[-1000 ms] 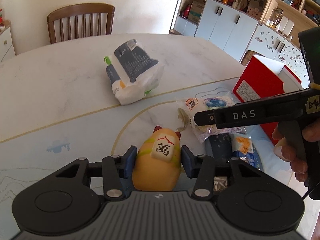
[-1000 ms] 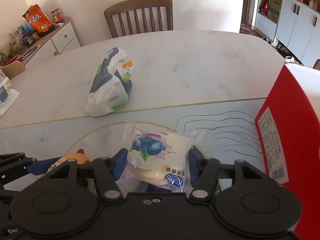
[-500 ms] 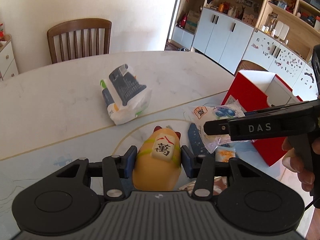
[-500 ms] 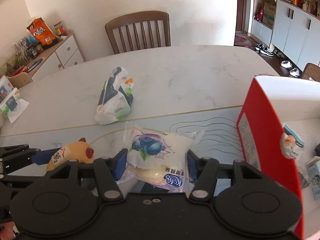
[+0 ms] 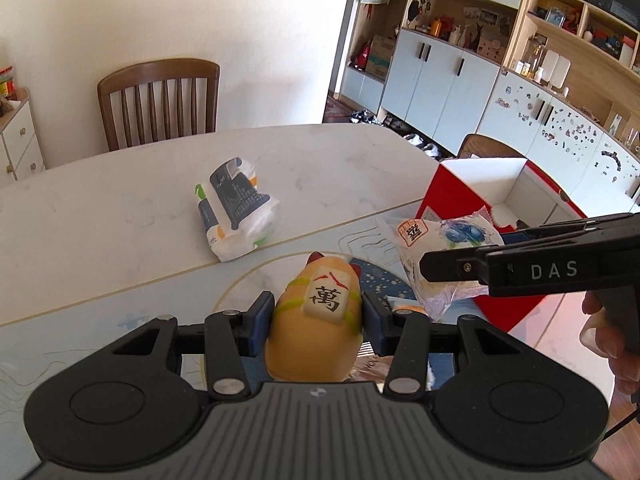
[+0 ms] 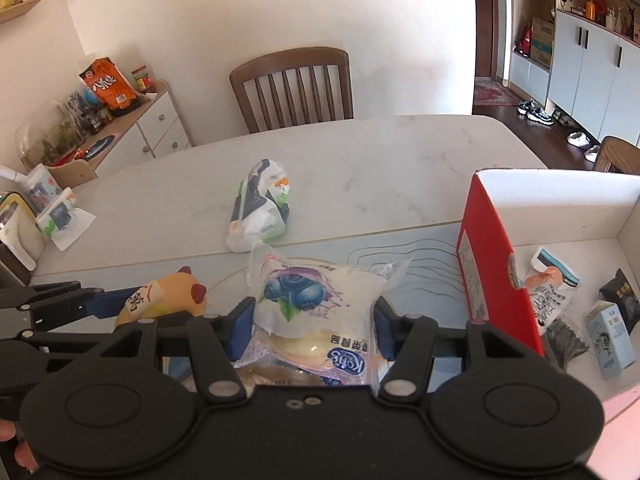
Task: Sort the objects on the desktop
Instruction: 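Carry the bread bag and the figurine over the shoebox with both tools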
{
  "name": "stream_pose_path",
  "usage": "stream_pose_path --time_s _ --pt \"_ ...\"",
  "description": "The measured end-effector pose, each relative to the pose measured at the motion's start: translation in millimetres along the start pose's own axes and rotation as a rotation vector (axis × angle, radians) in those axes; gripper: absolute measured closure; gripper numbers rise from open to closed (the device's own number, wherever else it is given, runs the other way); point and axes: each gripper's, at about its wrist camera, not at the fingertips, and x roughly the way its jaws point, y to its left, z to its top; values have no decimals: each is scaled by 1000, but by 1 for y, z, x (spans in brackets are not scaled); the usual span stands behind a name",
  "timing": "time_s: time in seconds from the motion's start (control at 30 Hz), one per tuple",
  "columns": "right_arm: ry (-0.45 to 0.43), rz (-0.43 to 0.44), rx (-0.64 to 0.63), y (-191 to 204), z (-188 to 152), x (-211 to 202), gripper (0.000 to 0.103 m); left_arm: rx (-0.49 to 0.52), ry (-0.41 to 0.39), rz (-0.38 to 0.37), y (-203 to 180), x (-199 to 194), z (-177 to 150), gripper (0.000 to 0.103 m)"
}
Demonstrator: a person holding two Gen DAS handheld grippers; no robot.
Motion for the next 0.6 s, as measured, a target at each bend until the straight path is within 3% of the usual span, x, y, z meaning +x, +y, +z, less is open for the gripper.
stream_pose_path --time_s 0.6 --pt "-52 9 3 -24 -7 -66 44 41 -58 -50 -52 -36 18 57"
